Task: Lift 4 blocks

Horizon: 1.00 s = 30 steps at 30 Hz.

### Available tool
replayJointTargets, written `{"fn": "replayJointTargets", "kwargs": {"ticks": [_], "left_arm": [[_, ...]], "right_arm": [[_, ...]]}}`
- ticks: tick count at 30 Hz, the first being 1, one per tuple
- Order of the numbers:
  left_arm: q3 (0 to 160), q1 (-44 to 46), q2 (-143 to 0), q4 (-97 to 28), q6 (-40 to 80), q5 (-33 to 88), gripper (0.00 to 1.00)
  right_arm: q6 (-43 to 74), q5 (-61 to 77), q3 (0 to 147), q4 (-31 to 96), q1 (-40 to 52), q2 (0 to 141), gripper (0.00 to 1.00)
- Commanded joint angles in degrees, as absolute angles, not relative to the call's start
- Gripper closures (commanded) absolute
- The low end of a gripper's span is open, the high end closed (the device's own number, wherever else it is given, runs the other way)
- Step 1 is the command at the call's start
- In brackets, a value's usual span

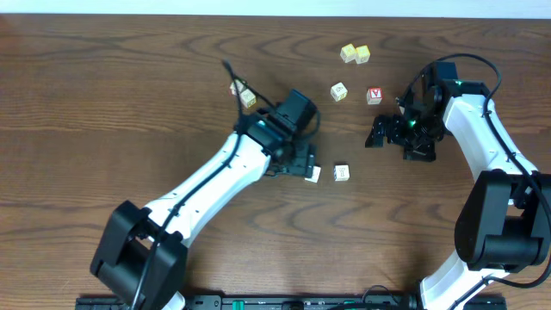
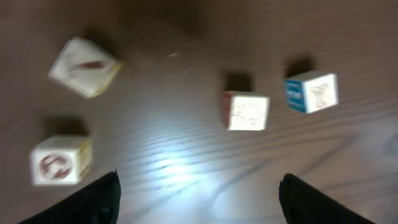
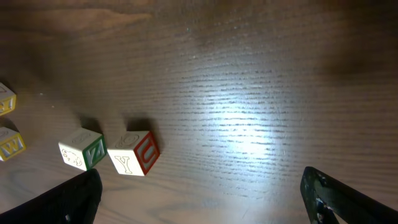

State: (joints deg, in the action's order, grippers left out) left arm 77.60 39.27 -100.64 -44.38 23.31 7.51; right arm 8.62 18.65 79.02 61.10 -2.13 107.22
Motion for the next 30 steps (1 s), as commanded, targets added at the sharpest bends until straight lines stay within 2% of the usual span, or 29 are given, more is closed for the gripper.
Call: {"fn": "replayJointTargets", "kwargs": {"ticks": [1, 9, 10, 20, 25, 28, 30], "left_arm": [[77.78, 42.09, -103.92, -42.28, 20.56, 8.27, 0.18], [77.78, 44.23, -110.63, -36.82, 20.62, 4.64, 0.21], [77.78, 44.18, -111.55, -36.21, 20.64, 4.4, 0.26], [77.78, 44.18, -116.44, -33.5, 25.21, 4.45, 0.32], [77.78, 44.18, -116.49, -32.6, 26.22, 4.45, 0.47], [77.78, 44.18, -116.49, -32.18, 31.42, 4.45, 0.57], [77.78, 44.18, -116.49, -32.16, 33.61, 4.45, 0.59]], "right_arm": [[7.62, 18.9, 79.79, 61.08, -2.15, 107.37, 0.01], [7.62, 18.87, 79.77, 62.33, -2.15, 107.37, 0.01], [7.62, 18.9, 79.77, 62.39, -2.15, 107.37, 0.01], [7.62, 18.9, 79.77, 62.43, -2.15, 107.37, 0.01], [7.6, 18.9, 79.77, 62.5, -2.15, 107.37, 0.01], [7.62, 18.9, 79.77, 62.52, -2.15, 107.37, 0.01], [7.62, 18.9, 79.77, 62.59, -2.15, 107.37, 0.01]]}}
